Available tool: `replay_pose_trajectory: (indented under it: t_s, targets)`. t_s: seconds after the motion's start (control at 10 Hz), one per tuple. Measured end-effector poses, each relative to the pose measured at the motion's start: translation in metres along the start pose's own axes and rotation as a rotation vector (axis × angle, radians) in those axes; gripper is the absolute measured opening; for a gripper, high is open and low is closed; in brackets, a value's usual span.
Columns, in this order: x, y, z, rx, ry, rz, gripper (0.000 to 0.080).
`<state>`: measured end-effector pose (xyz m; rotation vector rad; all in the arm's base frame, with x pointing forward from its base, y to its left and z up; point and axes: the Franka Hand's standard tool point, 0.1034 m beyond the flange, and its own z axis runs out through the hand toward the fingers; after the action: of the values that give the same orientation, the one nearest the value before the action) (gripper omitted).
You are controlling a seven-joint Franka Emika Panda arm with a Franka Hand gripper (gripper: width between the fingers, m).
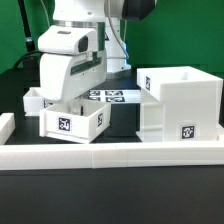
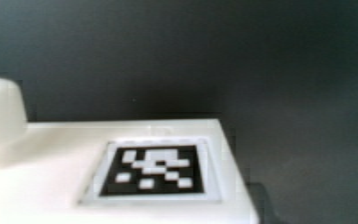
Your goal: Assemble drawer
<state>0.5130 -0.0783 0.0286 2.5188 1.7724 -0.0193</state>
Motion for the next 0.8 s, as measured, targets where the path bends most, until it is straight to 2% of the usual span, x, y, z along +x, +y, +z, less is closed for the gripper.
replay_pose_trajectory:
  t_s: [0.2,0.3,0.8]
  targets:
    - [0.008,-0.001,-0.001,0.001,-0.017,-0.121,0.0042]
    - [0.012,-0.002,-0.002,0.019,-0.023,-0.141,0.0042]
    - [0.014,-0.005,0.004,0.028,-0.029,-0.212,0.0042]
